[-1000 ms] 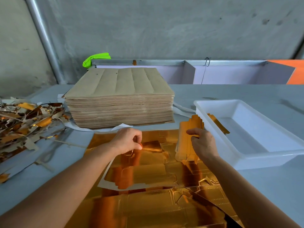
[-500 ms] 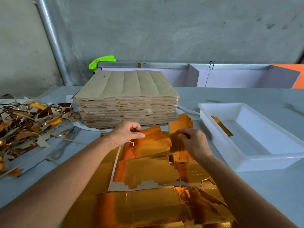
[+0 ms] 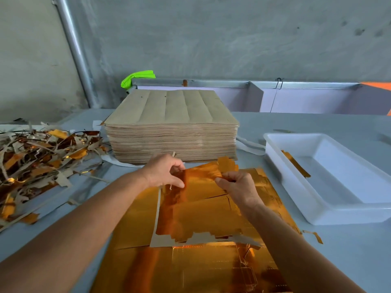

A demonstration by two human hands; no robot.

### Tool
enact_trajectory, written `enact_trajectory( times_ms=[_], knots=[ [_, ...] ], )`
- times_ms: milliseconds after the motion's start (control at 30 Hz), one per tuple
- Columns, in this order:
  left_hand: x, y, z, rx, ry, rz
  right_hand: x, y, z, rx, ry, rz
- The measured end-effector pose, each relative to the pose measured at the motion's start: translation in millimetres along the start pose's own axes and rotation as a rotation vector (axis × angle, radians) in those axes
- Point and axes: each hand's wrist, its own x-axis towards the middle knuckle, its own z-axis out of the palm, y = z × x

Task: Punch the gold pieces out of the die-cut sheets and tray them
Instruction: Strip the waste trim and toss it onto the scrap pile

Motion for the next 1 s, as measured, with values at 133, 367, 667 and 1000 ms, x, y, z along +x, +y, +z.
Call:
enact_trajectory(
  times_ms=[133,367,667,1000],
  knots=[
    [0,-4,0,0.294,-0.016,0.017,-1,4,6,0.058,-0.01,0.03],
    [1,-8,5,0.23,0.008,-0.022,-2,-2,5,0.281,-0.102,0.031],
    [-7,-11,7,0.164,0.015,-0.058,2,1,12,0.31,-0.02,0.143],
    [-7,-15,10,0.109,-0.017,-0.117,-2,5,16,0.349,0.075,0.237]
  ],
)
